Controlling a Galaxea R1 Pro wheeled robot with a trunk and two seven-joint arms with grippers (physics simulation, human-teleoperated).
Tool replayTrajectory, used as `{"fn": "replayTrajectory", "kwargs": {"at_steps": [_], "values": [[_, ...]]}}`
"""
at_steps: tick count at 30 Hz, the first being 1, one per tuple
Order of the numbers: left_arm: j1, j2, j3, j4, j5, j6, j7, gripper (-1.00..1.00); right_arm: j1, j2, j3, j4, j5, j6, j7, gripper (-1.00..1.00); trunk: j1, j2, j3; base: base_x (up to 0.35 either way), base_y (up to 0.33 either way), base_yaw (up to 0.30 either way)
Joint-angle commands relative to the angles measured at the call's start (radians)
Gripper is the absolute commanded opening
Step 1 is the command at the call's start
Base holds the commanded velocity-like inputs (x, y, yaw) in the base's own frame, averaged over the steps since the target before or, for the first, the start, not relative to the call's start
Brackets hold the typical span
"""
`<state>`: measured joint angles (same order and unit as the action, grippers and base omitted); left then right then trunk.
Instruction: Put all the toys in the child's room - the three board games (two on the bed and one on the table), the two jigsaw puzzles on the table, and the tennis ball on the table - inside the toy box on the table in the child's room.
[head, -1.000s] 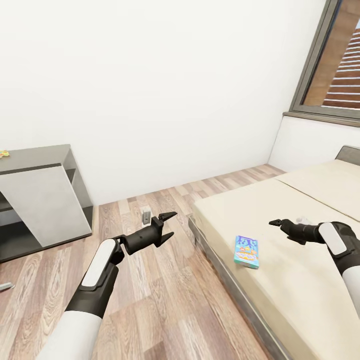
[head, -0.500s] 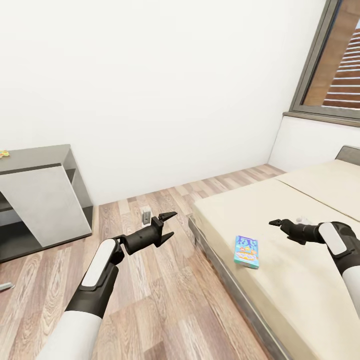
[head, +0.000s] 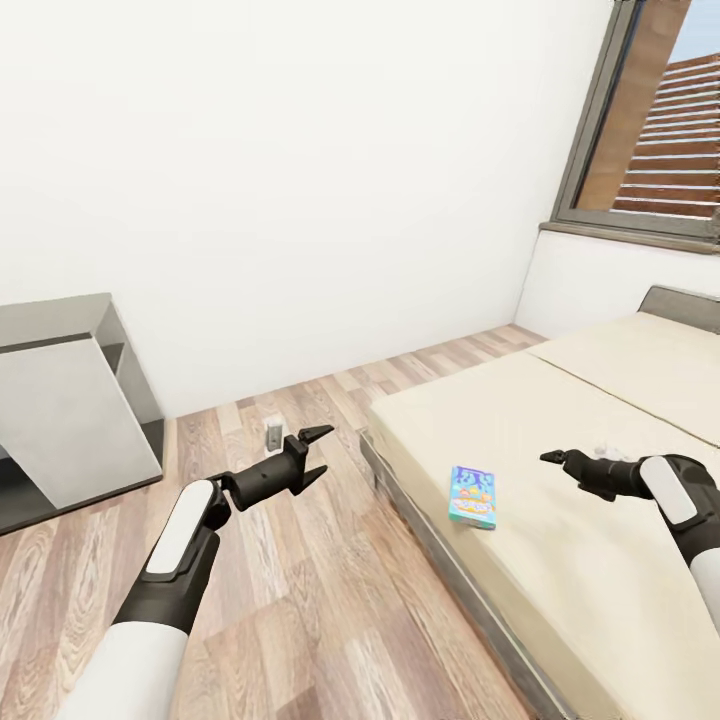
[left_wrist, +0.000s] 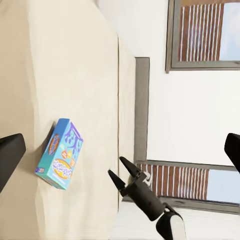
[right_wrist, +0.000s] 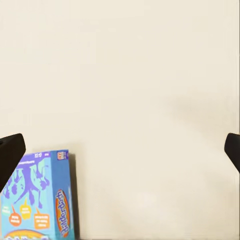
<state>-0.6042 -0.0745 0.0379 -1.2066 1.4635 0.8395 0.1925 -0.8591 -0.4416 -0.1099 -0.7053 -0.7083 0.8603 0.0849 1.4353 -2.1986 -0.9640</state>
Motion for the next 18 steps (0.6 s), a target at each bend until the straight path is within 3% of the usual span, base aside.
{"fn": "replayTrajectory", "kwargs": {"at_steps": [1,8,14,18], "values": [[0.001,0.001,0.005,0.002,0.009,0.005,0.01,1.0,0.001,0.0,-0.003,-0.002,0.01,0.005,0.009,1.0,0.0,0.0,-0.001,0.0,0.0,-0.143],[0.012,0.022,0.013,0.022,0.002,0.007,0.007,1.0,0.018,-0.01,-0.004,-0.05,0.009,0.007,0.01,1.0,0.0,0.0,-0.001,0.0,0.0,-0.066],[0.015,0.062,0.006,0.034,-0.006,0.007,0.007,1.0,0.054,-0.02,-0.004,-0.157,0.01,0.02,0.011,1.0,0.0,0.0,-0.001,0.0,0.0,-0.018],[0.015,0.072,0.003,0.057,-0.012,0.007,0.006,1.0,0.086,-0.022,-0.003,-0.235,0.01,0.024,0.011,1.0,0.0,0.0,-0.001,0.0,0.0,-0.006]]}}
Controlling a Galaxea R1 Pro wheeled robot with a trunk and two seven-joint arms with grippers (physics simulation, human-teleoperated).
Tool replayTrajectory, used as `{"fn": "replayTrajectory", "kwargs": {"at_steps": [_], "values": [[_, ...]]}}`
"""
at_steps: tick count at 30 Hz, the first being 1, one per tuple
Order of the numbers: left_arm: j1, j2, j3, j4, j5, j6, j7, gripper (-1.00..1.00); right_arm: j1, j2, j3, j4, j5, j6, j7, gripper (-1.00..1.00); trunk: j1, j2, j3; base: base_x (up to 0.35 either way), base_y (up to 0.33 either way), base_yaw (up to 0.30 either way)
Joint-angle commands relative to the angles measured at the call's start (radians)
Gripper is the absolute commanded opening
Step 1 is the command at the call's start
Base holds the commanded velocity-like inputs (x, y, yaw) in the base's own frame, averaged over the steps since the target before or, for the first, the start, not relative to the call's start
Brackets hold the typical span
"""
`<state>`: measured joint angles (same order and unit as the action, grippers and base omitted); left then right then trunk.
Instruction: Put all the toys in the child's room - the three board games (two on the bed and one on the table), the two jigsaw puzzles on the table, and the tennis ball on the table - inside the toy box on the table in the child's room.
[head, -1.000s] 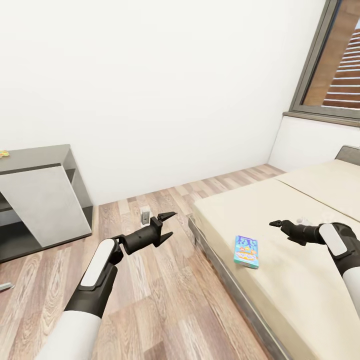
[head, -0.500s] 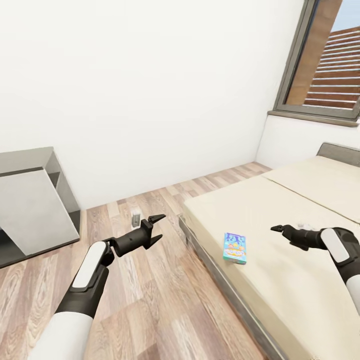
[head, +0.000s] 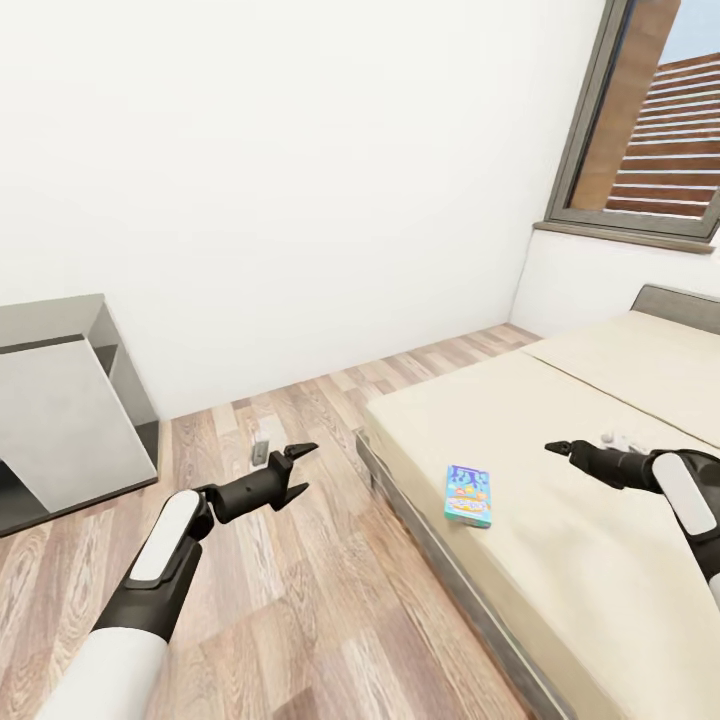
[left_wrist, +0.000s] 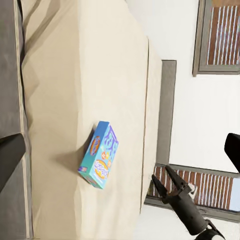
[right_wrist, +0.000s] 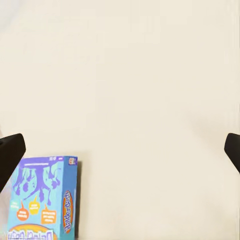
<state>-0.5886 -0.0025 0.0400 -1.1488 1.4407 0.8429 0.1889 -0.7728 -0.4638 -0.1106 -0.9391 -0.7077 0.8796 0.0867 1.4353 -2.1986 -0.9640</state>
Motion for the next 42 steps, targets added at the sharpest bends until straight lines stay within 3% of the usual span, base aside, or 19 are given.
{"fn": "replayTrajectory", "kwargs": {"at_steps": [1,8,12,17,19,20,23,24,27,28,31,33,37,42], "values": [[-0.001,0.002,0.001,0.011,0.01,0.003,0.009,1.0,0.014,0.0,-0.002,-0.032,0.01,0.005,0.009,1.0,0.0,0.0,-0.001,0.0,0.0,-0.004],[0.0,0.01,0.003,0.076,0.007,0.004,0.005,1.0,0.1,0.0,-0.004,-0.203,0.011,0.007,0.008,1.0,0.0,0.0,-0.001,0.0,0.0,-0.002],[0.0,0.014,0.004,0.094,0.005,0.004,-0.019,1.0,0.123,0.0,-0.004,-0.249,0.01,0.008,0.008,1.0,0.0,0.0,-0.001,0.0,0.0,0.0],[0.0,0.026,0.0,0.123,-0.01,0.004,-0.1,1.0,0.138,0.003,-0.004,-0.282,0.01,0.01,0.007,1.0,0.0,0.0,-0.001,0.0,0.0,0.0],[0.0,0.031,-0.001,0.146,-0.041,0.004,-0.16,1.0,0.142,0.003,-0.004,-0.291,0.01,0.01,0.008,1.0,0.0,0.0,-0.001,0.0,0.0,0.0],[0.0,0.031,-0.001,0.146,-0.041,0.004,-0.16,1.0,0.142,0.003,-0.004,-0.291,0.01,0.01,0.008,1.0,0.0,0.0,-0.001,0.0,0.0,0.0],[-0.001,0.037,0.0,0.195,-0.119,0.003,-0.272,1.0,0.145,0.003,-0.004,-0.3,0.01,0.013,0.007,1.0,0.0,0.0,-0.001,0.0,0.0,0.0],[-0.001,0.037,0.0,0.195,-0.119,0.003,-0.272,1.0,0.145,0.003,-0.004,-0.3,0.01,0.013,0.007,1.0,0.0,0.0,-0.001,0.0,0.0,0.0],[-0.006,0.039,0.005,0.26,-0.217,-0.004,-0.398,1.0,0.147,0.003,-0.004,-0.31,0.01,0.023,0.007,1.0,0.0,0.0,-0.001,0.0,0.0,0.0],[-0.006,0.039,0.005,0.26,-0.217,-0.004,-0.398,1.0,0.147,0.003,-0.004,-0.31,0.01,0.023,0.007,1.0,0.0,0.0,-0.001,0.0,0.0,0.0],[-0.013,0.043,0.009,0.317,-0.305,-0.037,-0.515,1.0,0.148,0.003,-0.005,-0.324,0.01,0.034,0.007,1.0,0.0,0.0,-0.001,0.0,0.0,0.0],[-0.016,0.045,0.009,0.341,-0.345,-0.064,-0.582,1.0,0.152,0.003,-0.006,-0.333,0.01,0.039,0.007,1.0,0.0,0.0,-0.001,0.0,0.0,-0.005],[-0.018,0.047,0.008,0.362,-0.381,-0.094,-0.656,1.0,0.161,0.004,-0.009,-0.349,0.01,0.043,0.007,1.0,0.0,0.0,-0.001,0.0,0.0,-0.058],[-0.019,0.048,0.007,0.372,-0.4,-0.11,-0.694,1.0,0.167,0.004,-0.011,-0.364,0.01,0.045,0.007,1.0,0.0,0.0,-0.001,0.0,0.0,-0.161]]}}
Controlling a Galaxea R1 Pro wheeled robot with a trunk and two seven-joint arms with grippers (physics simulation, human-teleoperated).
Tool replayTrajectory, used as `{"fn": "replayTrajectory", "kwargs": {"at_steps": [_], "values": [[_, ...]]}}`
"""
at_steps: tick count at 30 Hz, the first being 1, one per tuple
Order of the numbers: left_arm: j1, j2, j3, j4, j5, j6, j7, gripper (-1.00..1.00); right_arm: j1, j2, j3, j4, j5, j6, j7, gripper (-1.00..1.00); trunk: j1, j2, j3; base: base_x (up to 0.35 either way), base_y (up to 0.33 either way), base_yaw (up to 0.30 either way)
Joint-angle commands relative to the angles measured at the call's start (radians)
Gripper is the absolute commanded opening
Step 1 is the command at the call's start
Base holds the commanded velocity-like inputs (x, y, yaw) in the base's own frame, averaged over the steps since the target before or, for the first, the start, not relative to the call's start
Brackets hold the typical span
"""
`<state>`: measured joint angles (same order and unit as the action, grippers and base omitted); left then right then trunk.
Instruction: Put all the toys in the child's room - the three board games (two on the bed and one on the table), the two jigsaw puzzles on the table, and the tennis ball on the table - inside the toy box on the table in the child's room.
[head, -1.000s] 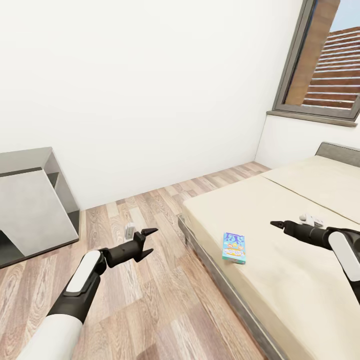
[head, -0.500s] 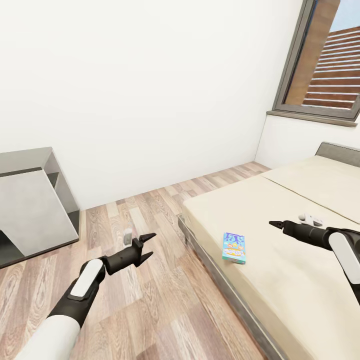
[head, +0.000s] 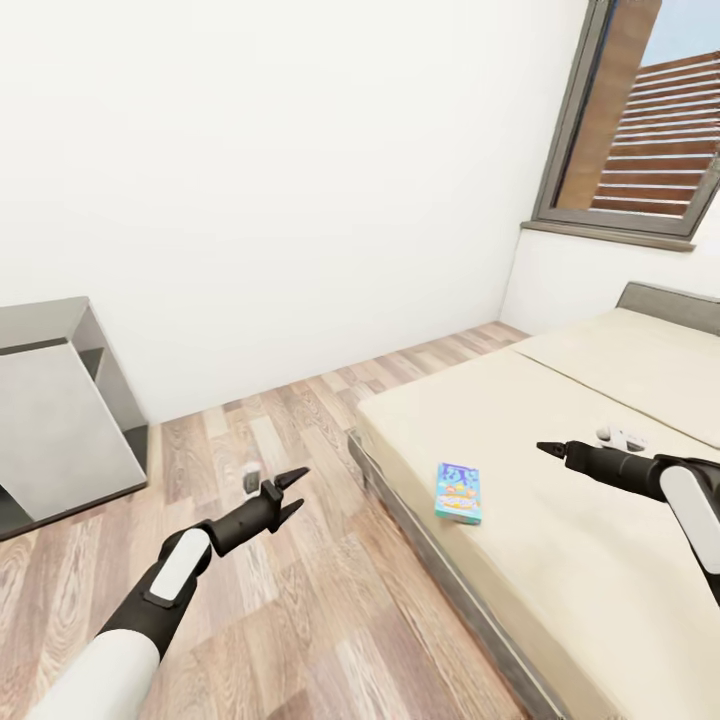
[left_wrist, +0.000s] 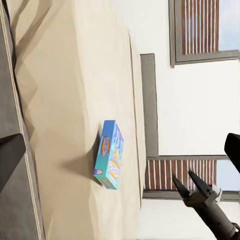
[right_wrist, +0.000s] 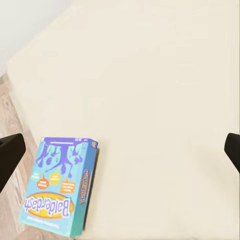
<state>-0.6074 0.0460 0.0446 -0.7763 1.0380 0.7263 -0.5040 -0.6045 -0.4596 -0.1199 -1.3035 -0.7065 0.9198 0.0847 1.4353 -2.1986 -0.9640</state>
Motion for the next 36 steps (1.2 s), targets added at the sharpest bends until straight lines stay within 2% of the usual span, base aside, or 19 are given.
{"fn": "replayTrajectory", "kwargs": {"at_steps": [1,4,10,14,26,36], "values": [[-0.001,0.0,0.002,0.003,-0.002,0.003,-0.007,1.0,0.001,0.0,-0.002,-0.004,0.008,0.005,0.009,1.0,0.0,0.0,-0.001,0.0,0.0,-0.214],[-0.002,-0.001,0.001,0.015,-0.01,-0.005,-0.006,1.0,0.003,0.0,-0.002,-0.009,0.009,0.006,0.009,1.0,0.0,0.0,-0.001,0.0,0.0,-0.235],[-0.026,-0.001,0.001,0.083,-0.031,-0.043,0.051,1.0,0.006,0.0,-0.003,-0.016,0.009,0.006,0.009,1.0,0.0,0.0,-0.001,0.0,0.0,-0.26],[-0.038,-0.001,0.001,0.116,-0.036,-0.072,0.064,1.0,0.007,0.0,-0.003,-0.017,0.009,0.007,0.009,1.0,0.0,0.0,-0.001,0.0,0.0,-0.273],[-0.048,-0.003,-0.001,0.146,-0.04,-0.105,0.018,1.0,0.008,-0.002,-0.012,-0.019,0.009,0.007,0.009,1.0,0.0,0.0,-0.001,0.0,0.0,-0.273],[-0.045,-0.002,0.005,0.149,-0.032,-0.108,0.001,1.0,0.008,-0.002,-0.016,-0.019,0.01,0.007,0.009,1.0,0.0,0.0,-0.001,0.0,0.0,-0.103]]}}
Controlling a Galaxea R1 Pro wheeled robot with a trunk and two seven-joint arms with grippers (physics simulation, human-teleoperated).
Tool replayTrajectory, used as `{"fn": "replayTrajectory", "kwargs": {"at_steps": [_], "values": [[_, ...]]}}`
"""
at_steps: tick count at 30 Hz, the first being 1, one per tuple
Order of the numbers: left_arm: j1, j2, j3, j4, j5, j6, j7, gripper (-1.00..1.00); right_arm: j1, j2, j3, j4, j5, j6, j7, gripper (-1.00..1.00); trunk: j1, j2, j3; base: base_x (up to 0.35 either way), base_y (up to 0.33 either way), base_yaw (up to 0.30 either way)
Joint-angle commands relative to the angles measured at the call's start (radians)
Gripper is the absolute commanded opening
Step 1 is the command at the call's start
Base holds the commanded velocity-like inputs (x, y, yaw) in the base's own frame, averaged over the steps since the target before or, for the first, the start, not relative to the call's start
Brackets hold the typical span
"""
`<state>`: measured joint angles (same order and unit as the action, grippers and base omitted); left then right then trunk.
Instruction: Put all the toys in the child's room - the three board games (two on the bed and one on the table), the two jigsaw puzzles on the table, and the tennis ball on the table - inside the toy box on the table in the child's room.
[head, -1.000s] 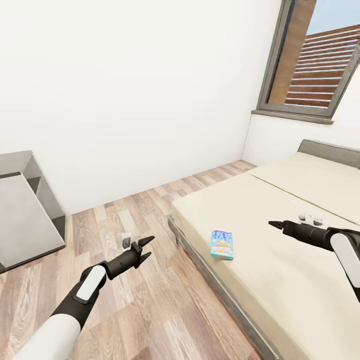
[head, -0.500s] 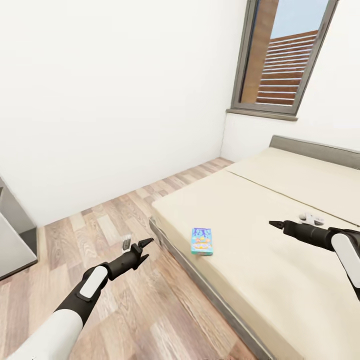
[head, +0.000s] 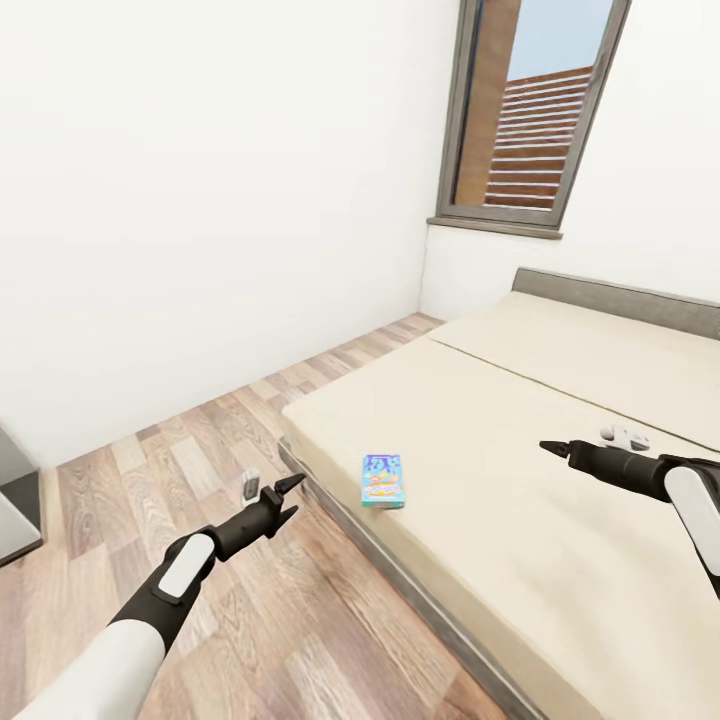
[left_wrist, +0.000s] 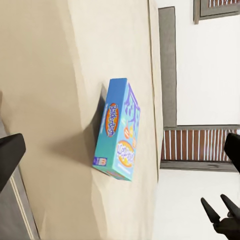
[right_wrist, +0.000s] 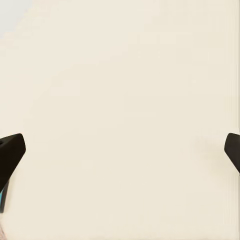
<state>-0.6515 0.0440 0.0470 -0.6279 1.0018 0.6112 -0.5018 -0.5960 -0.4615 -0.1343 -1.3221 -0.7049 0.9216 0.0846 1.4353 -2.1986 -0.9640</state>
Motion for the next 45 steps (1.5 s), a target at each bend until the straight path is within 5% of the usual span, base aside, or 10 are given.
{"fn": "replayTrajectory", "kwargs": {"at_steps": [1,45], "values": [[0.0,0.0,0.003,0.0,0.006,0.008,-0.002,1.0,-0.001,0.0,-0.002,0.0,0.008,0.005,0.009,1.0,0.0,0.0,-0.001,0.0,0.0,-0.037],[0.017,0.016,-0.019,-0.007,0.008,0.017,-0.131,1.0,-0.001,-0.004,-0.007,-0.002,0.008,0.01,0.008,1.0,0.0,0.0,-0.001,0.0,0.0,-0.005]]}}
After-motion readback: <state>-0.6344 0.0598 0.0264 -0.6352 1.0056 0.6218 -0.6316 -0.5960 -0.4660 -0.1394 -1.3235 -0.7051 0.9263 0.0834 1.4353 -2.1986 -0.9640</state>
